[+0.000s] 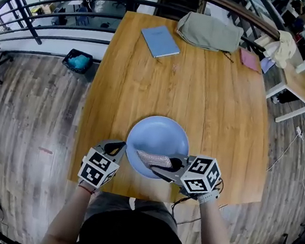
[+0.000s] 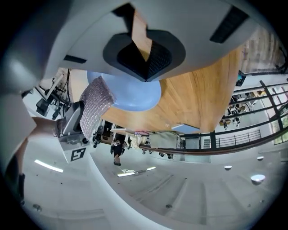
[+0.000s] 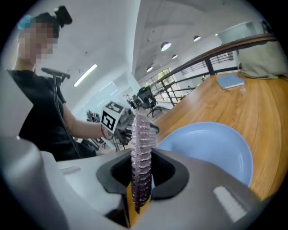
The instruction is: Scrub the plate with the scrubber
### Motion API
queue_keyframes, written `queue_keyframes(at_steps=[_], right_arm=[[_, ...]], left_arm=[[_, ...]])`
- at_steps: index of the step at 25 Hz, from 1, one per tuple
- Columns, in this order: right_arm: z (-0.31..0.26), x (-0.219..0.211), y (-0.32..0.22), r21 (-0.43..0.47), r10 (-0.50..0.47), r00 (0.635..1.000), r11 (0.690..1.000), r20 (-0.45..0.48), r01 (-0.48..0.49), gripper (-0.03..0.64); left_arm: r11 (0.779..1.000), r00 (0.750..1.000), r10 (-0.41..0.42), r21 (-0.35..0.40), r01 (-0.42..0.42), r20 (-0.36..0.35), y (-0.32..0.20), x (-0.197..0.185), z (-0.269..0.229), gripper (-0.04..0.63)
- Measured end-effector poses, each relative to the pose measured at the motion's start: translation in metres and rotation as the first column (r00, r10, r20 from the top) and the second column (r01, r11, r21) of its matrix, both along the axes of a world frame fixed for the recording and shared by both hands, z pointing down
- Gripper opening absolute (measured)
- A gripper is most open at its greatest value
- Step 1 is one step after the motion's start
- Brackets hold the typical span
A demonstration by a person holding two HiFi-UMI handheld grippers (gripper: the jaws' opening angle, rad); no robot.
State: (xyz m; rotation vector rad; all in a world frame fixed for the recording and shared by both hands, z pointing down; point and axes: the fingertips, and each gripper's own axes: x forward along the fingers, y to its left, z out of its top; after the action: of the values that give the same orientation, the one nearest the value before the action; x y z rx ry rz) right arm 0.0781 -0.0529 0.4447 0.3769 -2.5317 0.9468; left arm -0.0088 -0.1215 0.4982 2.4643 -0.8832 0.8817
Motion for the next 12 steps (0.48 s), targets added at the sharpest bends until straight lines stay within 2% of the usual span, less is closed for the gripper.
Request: queue_keyframes(at_steps=[3,5,9,12], right_arm=[[-0.024,0.010,-0.026,0.064,0.156,0.984,0.985,0.085,-0.161,0.077],[-0.039,0.019,-0.044,0.121,0.258,0.958,0.954,0.126,-0.273,0.077],[-0.065,0.038,-0.069,0.217,0.410,0.887,0.865,0.215,-0.452,0.077],[-0.083,0.053,-0.081,0.335,0.485,0.840,0.771,0.242,-0.541,0.077]], left_arm=[[0.997,0.996,-0.047,0.062,0.051,-0.071,-0.021,-0.005,-0.023,-0.003],[0.992,0.992,-0.054,0.105,0.065,-0.112,-0.034,-0.007,-0.039,-0.003],[0.977,0.984,-0.072,0.185,0.102,-0.163,-0.054,-0.012,-0.065,-0.003],[0.956,0.963,-0.131,0.227,0.186,-0.235,-0.067,-0.018,-0.087,-0.003]])
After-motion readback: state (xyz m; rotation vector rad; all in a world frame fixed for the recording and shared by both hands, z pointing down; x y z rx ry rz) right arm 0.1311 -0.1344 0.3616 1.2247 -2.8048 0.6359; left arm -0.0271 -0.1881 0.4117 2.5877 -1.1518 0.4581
